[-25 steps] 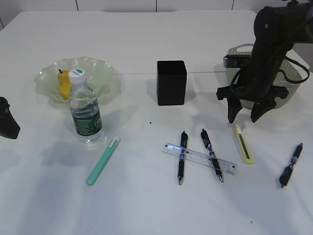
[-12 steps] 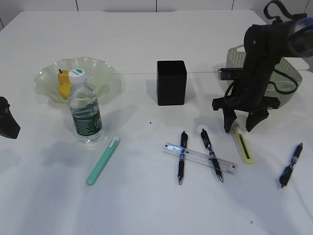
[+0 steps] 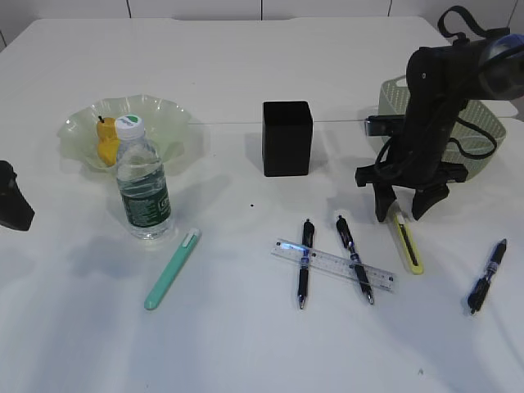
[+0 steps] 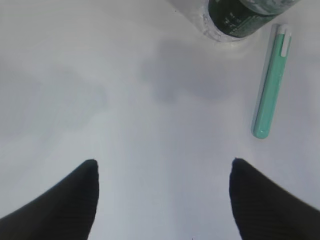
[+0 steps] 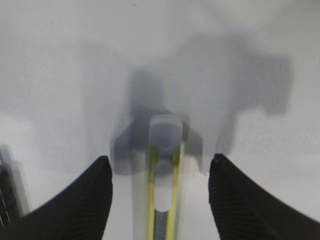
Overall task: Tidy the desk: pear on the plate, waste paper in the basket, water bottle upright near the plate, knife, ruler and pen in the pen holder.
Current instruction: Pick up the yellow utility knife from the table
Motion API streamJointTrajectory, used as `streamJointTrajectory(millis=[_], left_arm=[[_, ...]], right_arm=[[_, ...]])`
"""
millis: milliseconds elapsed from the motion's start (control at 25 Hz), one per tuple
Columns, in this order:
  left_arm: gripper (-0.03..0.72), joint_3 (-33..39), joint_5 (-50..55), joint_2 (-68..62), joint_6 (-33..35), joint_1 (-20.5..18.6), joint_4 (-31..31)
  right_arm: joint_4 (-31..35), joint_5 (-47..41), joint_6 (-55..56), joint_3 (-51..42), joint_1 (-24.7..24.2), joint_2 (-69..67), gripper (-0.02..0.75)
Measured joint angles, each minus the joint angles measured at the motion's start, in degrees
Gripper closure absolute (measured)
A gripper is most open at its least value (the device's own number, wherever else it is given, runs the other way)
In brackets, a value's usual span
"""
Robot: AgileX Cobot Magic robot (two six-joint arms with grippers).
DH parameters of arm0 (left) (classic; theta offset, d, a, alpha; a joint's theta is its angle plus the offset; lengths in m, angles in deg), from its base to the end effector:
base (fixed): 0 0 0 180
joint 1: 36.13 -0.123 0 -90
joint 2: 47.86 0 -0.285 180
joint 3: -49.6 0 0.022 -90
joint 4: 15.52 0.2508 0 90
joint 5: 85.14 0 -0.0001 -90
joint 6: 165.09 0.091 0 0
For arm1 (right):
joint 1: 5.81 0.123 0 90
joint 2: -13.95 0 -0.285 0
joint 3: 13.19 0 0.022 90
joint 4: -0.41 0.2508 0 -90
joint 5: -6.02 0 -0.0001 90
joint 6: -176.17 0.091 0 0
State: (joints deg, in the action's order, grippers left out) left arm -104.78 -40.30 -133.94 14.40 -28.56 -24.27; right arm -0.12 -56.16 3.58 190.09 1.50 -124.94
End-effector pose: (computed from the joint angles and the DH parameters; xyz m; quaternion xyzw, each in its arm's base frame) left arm 0.2546 -0.0437 0.2522 0.0182 0.9770 -0.0778 0.1977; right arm 0.4502 0.0570 0.1309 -0.0012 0.9998 -0.0016 0.0197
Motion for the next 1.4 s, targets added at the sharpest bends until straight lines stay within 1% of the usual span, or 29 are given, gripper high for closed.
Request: streamJointTrajectory(millis=[320, 760, 1000, 1080, 1240, 1400], left_arm=[[0.112, 0.0, -0.2, 0.0, 0.0, 0.0, 0.0], [0.113, 0.0, -0.2, 0.0, 0.0, 0.0, 0.0], [0.113, 0.0, -0.3, 0.0, 0.0, 0.0, 0.0], [0.113, 0.0, -0.3, 0.0, 0.0, 0.0, 0.0], [0.113, 0.0, -0.4, 0.0, 0.0, 0.0, 0.0], [0.113, 0.0, -0.4, 0.0, 0.0, 0.0, 0.0]], right_arm=[[0.0, 0.1, 0.1, 0.0, 0.0, -0.1, 0.297], [-0.1, 0.1, 0.3, 0.2, 0.0, -1.0, 0.466], [-0.1, 0.3, 0.4, 0.4, 0.0, -1.0, 0.502], [-0.1, 0.3, 0.4, 0.4, 0.0, -1.0, 0.522], [-0.1, 0.3, 0.4, 0.4, 0.0, -1.0, 0.584], [-0.1, 0.3, 0.4, 0.4, 0.0, -1.0, 0.605]])
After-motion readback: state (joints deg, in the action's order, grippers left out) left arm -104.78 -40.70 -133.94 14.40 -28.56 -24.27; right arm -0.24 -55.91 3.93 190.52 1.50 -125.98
